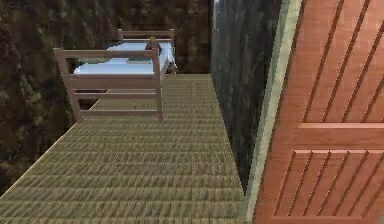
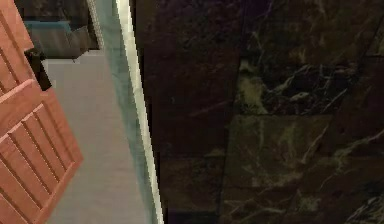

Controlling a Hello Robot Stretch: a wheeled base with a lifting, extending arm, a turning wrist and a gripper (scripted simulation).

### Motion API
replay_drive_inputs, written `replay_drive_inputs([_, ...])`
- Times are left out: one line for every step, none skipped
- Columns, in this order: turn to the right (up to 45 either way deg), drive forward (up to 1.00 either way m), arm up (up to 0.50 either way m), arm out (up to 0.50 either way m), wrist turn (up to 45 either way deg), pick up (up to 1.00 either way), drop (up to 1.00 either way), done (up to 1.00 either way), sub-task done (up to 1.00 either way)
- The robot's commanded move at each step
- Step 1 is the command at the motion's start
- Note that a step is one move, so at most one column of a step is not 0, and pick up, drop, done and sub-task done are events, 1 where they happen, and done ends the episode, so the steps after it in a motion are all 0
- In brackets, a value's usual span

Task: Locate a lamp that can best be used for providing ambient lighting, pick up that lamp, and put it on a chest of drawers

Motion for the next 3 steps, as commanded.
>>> replay_drive_inputs([0.0,0.30,0.00,0.00,0.0,0.00,0.00,0.00,0.00])
replay_drive_inputs([45.0,0.00,0.00,0.00,0.0,0.00,0.00,0.00,0.00])
replay_drive_inputs([42.0,0.00,0.00,0.00,0.0,0.00,0.00,0.00,0.00])
